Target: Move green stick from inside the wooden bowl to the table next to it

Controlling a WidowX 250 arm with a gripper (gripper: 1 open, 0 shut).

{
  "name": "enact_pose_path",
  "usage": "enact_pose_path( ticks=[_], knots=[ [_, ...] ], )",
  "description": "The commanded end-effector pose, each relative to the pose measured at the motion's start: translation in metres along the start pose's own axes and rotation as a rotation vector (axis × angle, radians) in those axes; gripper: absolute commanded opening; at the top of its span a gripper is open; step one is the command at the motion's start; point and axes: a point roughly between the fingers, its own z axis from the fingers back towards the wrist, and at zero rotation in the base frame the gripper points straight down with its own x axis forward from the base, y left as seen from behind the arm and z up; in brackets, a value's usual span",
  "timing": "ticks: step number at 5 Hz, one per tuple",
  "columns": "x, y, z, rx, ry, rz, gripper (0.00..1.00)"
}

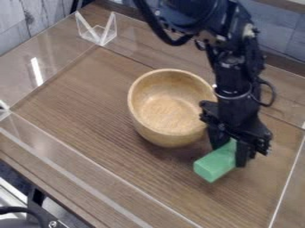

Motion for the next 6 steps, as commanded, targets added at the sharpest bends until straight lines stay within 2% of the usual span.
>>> enact_pose_path(
  ticks=[1, 3, 4, 6],
  knots=[
    [0.003, -0.002, 0.001, -0.001, -0.016, 0.031, 0.0],
    [0.003, -0.009, -0.002, -0.001, -0.005, 0.085, 0.0],
    [0.01, -0.014, 0.001, -0.005, -0.01, 0.093, 1.0],
    [0.017, -0.009, 0.013, -0.031, -0.012, -0.004, 1.0]
  ],
)
